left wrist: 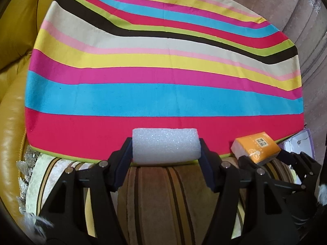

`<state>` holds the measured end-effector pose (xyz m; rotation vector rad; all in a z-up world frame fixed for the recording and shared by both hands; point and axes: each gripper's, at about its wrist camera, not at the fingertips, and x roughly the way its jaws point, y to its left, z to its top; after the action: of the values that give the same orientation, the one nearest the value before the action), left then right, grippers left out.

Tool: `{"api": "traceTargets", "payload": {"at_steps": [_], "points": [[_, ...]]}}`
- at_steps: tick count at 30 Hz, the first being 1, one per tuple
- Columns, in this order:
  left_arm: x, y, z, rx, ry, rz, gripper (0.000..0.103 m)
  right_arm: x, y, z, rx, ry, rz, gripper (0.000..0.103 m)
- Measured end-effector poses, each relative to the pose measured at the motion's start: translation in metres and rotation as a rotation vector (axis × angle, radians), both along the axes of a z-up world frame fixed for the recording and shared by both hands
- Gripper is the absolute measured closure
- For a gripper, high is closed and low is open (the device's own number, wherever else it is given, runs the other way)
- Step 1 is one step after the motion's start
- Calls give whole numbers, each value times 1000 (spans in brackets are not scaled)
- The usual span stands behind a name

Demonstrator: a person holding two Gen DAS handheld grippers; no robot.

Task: Organize objects
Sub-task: 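Lift both held items and carry them toward the purple-rimmed box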

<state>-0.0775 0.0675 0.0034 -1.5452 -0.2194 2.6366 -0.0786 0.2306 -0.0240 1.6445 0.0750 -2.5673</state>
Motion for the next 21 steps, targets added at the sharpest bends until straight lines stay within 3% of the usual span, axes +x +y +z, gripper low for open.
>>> {"api": "traceTargets", "payload": {"at_steps": [5, 10, 14, 21], "points": [[-12, 1, -17, 14, -70, -3, 38, -16, -1, -13, 10, -34, -9, 27], [-9, -9, -23, 78, -104, 33, 18, -14, -3, -16, 0, -61, 9, 20], [-9, -9, -25, 78, -109, 43, 18, -17, -1, -17, -24, -70, 6, 18], [-10, 3, -20, -6, -85, 32, 30, -25, 6, -23, -49, -85, -9, 18]]}}
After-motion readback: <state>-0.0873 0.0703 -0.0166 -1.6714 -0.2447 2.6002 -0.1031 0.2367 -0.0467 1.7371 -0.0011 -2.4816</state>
